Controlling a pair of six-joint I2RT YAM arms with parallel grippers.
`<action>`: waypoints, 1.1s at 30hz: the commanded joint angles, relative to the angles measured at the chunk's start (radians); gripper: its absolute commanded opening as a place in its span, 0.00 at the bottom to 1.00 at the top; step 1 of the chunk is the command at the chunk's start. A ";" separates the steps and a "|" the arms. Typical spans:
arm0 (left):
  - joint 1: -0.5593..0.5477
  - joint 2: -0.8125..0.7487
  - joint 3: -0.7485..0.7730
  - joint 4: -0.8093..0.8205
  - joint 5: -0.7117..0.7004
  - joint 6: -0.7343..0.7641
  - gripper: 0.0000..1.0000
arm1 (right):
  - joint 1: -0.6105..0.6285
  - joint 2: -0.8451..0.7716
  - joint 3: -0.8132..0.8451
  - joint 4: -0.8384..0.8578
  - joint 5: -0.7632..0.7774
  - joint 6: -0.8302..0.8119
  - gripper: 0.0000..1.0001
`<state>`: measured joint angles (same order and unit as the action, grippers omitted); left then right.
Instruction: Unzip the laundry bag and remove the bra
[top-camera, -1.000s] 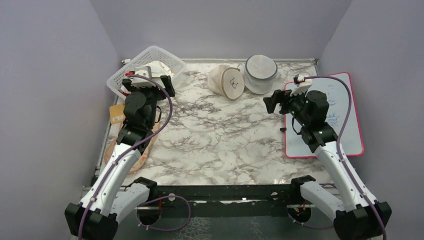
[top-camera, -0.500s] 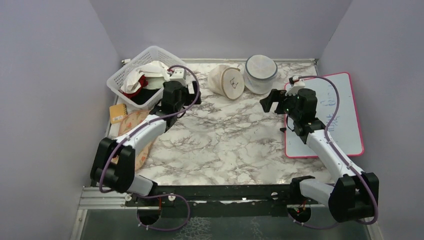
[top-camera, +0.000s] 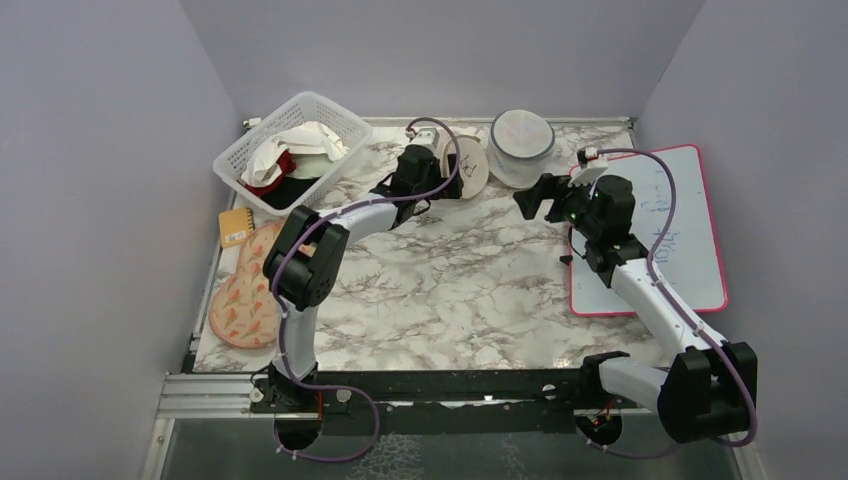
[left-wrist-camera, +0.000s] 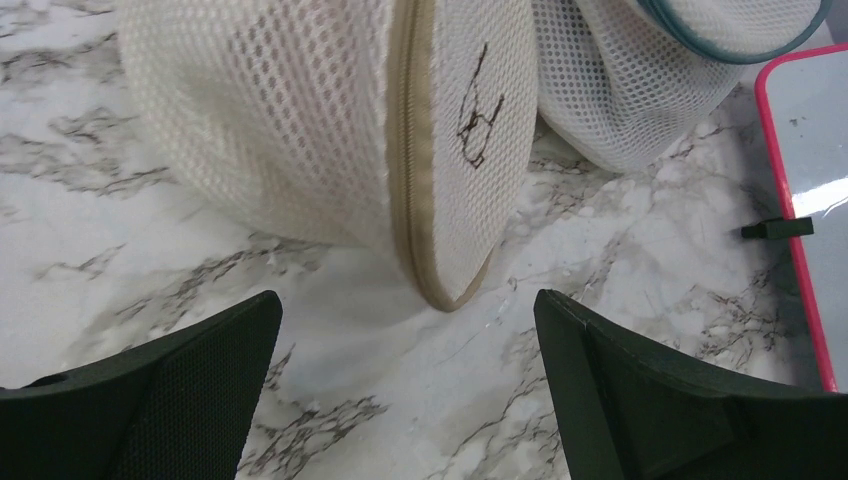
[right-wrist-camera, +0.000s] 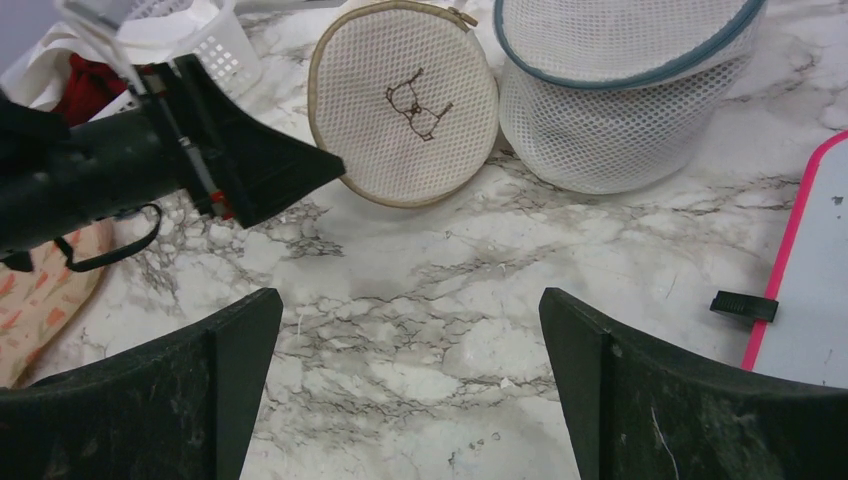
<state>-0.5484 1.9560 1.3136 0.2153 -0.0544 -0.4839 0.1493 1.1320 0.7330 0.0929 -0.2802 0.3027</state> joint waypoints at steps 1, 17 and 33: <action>-0.026 0.105 0.136 0.053 0.048 -0.054 0.89 | 0.031 0.002 -0.013 0.063 0.019 -0.014 1.00; -0.007 0.172 0.266 -0.079 0.058 -0.092 0.21 | 0.131 0.009 -0.071 0.164 0.074 -0.057 1.00; 0.185 -0.344 -0.347 -0.018 0.753 -0.014 0.00 | 0.131 0.024 -0.036 0.006 -0.284 0.008 1.00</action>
<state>-0.4107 1.7435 1.0969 0.1547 0.4129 -0.5426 0.2760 1.1389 0.6693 0.1860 -0.4076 0.2810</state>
